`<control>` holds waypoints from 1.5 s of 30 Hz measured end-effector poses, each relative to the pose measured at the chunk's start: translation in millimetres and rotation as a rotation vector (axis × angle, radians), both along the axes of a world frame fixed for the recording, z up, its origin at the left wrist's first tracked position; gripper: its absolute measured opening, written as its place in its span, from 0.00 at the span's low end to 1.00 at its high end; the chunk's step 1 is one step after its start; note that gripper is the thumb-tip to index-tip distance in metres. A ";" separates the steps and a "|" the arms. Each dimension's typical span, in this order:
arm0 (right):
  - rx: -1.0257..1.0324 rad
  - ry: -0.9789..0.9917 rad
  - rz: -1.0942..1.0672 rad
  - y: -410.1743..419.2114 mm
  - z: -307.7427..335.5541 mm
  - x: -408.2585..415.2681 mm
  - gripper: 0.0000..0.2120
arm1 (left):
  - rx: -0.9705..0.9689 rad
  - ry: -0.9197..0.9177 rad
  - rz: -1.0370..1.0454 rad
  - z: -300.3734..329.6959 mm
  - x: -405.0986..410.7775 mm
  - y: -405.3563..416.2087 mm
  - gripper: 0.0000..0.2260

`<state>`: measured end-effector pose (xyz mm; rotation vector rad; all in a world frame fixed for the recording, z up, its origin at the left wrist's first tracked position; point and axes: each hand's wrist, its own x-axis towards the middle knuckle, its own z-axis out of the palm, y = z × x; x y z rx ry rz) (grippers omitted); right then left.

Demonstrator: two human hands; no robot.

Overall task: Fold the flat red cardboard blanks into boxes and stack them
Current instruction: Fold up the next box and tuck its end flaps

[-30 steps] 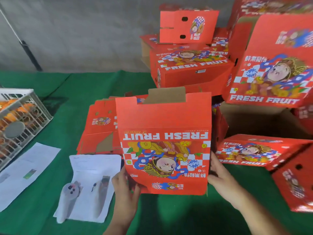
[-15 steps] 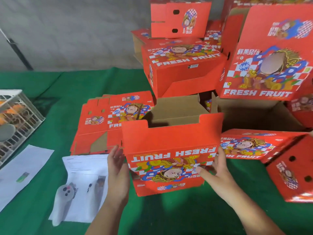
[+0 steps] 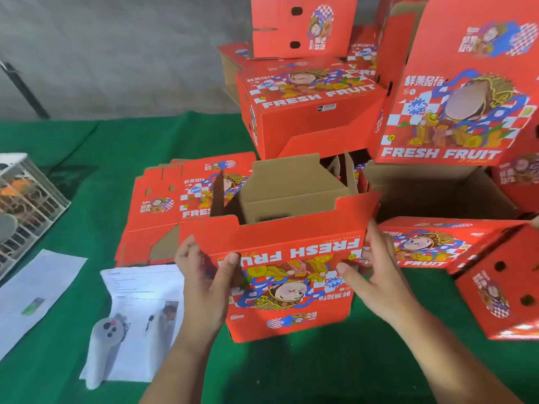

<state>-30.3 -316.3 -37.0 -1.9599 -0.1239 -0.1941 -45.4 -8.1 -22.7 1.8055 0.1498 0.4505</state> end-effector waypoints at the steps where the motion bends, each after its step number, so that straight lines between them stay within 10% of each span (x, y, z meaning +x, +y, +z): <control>1: -0.013 -0.015 0.005 -4.5 0.5 1.7 0.41 | 0.046 0.028 -0.019 4.3 1.7 2.7 0.15; 7: -0.118 -0.107 0.075 -19.0 -0.7 -2.1 0.25 | 0.578 0.181 0.077 18.2 12.1 28.5 0.22; 13: -0.408 -0.199 -0.149 -0.8 10.7 2.9 0.15 | 0.452 0.114 0.138 19.8 3.2 21.5 0.22; 22: -0.148 -0.109 -0.351 32.8 29.6 1.9 0.10 | 0.364 -0.112 0.276 22.1 4.0 26.3 0.17; 26: -0.147 -0.051 -0.223 29.0 38.8 2.9 0.51 | 0.400 -0.139 0.162 27.1 6.5 29.6 0.25; 31: -0.194 -0.157 -0.117 32.8 30.6 -3.1 0.44 | 0.178 0.063 0.067 44.7 22.2 36.6 0.43; 45: -0.329 -0.235 -0.138 26.3 18.0 -21.4 0.31 | 0.780 -0.204 -0.046 38.3 21.1 9.1 0.15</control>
